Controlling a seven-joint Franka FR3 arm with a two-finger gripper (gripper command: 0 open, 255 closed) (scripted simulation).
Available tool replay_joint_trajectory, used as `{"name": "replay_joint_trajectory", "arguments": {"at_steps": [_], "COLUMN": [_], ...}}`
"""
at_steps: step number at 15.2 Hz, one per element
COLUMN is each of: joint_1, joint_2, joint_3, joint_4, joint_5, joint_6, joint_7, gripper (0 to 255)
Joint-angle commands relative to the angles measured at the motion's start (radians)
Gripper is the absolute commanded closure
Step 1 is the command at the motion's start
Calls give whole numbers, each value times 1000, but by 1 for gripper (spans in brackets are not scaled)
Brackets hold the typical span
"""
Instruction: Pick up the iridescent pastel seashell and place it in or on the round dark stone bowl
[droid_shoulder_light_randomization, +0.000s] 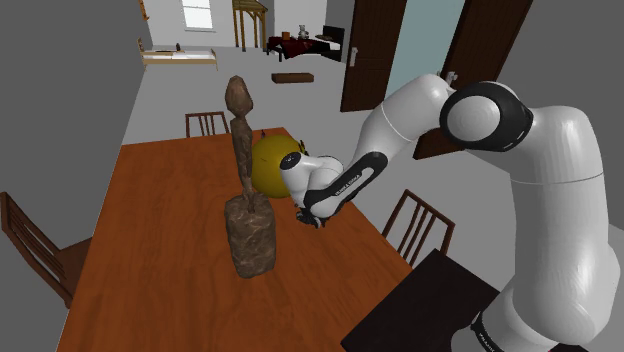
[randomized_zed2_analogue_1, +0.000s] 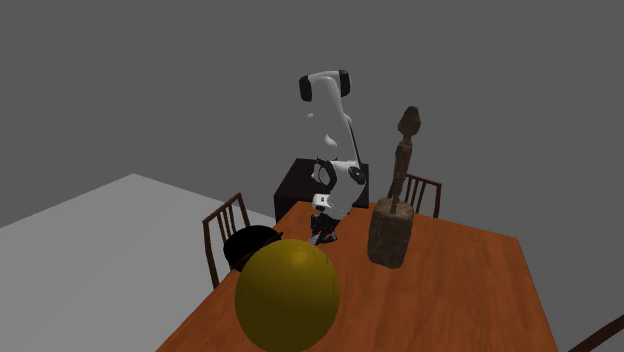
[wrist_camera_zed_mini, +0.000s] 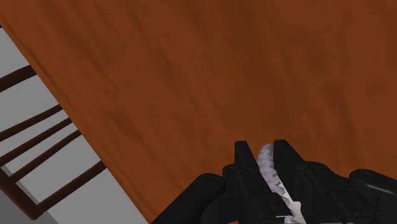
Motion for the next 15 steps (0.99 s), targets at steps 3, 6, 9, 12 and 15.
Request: {"name": "replay_joint_trajectory", "arguments": {"at_steps": [3,6,9,12,15], "joint_1": [-6,-12,-18,-23,-27], "joint_2": [-32,-64,-94,-124,-152], "joint_3": [10,20,29,37,45], "joint_4": [-6,-10,-13,-13,-12], "joint_5": [18,37,55,73,92], "joint_6": [-21,-43,-66,-89,-114], "joint_7": [-19,-38,-58,-77,-97], "gripper": [255,255,255,255,255]}}
